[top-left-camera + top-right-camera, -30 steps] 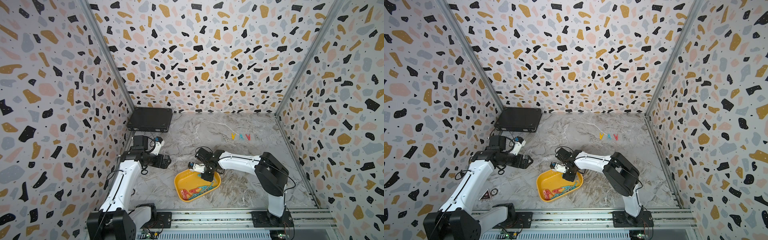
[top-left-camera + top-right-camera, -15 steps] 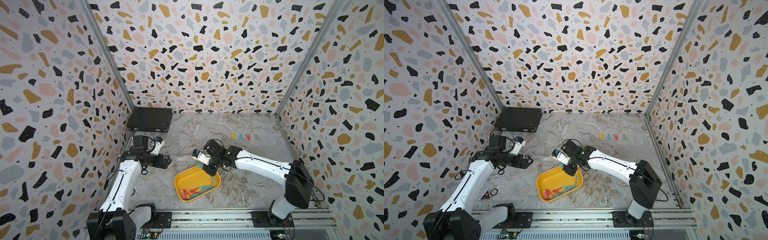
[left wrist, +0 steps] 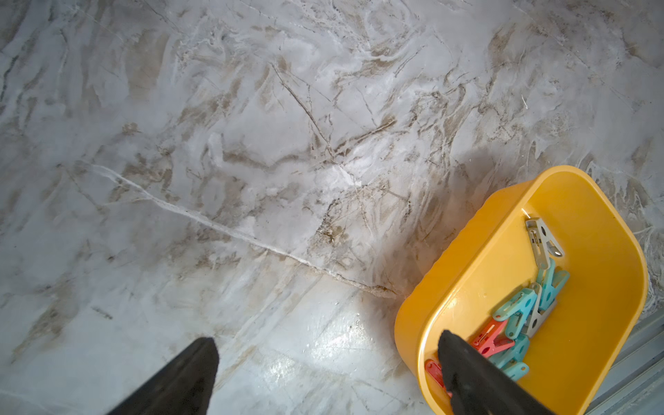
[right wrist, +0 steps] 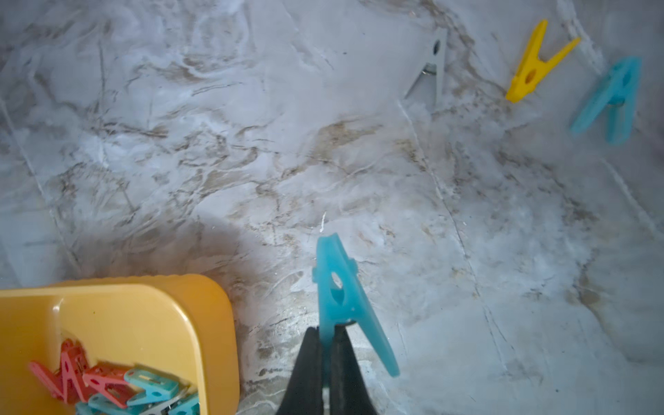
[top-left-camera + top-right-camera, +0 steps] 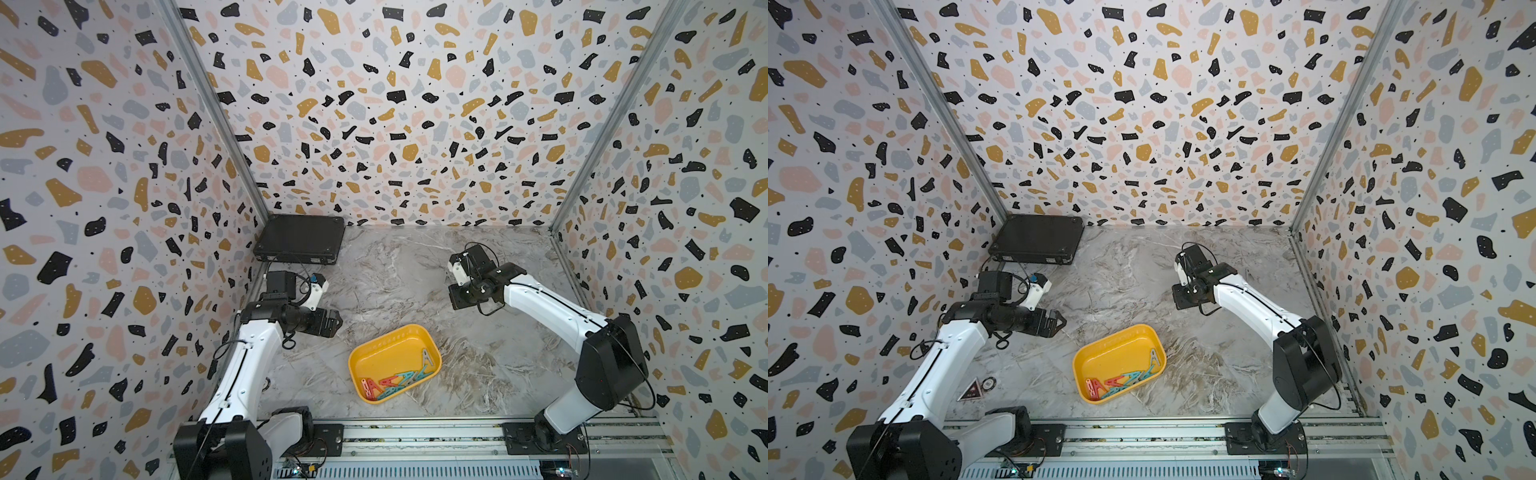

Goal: Take the clothespins out of the storage box
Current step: Pick up the clothespin from the storage box, then place the clothespin at the center of the board.

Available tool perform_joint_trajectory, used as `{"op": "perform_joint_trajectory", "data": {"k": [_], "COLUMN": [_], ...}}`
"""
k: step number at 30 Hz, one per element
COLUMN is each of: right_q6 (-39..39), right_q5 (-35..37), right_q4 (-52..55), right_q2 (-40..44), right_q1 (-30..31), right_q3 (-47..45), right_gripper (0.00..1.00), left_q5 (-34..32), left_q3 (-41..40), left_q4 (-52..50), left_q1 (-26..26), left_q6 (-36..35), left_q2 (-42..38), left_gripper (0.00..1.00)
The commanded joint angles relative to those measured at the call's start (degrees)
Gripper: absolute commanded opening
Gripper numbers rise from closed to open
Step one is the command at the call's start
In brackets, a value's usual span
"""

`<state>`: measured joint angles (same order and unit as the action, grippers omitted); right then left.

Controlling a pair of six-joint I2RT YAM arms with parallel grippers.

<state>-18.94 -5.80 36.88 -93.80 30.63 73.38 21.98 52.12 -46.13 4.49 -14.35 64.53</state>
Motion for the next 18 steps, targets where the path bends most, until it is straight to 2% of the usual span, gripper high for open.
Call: {"op": "perform_joint_trajectory", "data": {"k": [1, 8, 18], "right_q6": [-6.2, -13.5, -18.1], "right_q5": [-1.5, -6.0, -5.1], "right_q4": [0.9, -5.3, -6.8], "right_q2": [-3.8, -11.6, -20.2], "right_q1": [-1.1, -4.3, -4.5], "right_q3": [2.1, 2.6, 7.1], "right_gripper": [0.0, 0.0, 0.0], "left_q5": [0.3, 0.3, 0.6], "left_q3": [0.0, 0.0, 0.0], "left_q4": [-0.1, -0.1, -0.1], "left_q1": [0.3, 0.3, 0.3], "left_q6": [-0.7, -0.8, -0.8], "left_q2": [-0.1, -0.5, -0.4], "left_gripper": [1.0, 1.0, 1.0]}}
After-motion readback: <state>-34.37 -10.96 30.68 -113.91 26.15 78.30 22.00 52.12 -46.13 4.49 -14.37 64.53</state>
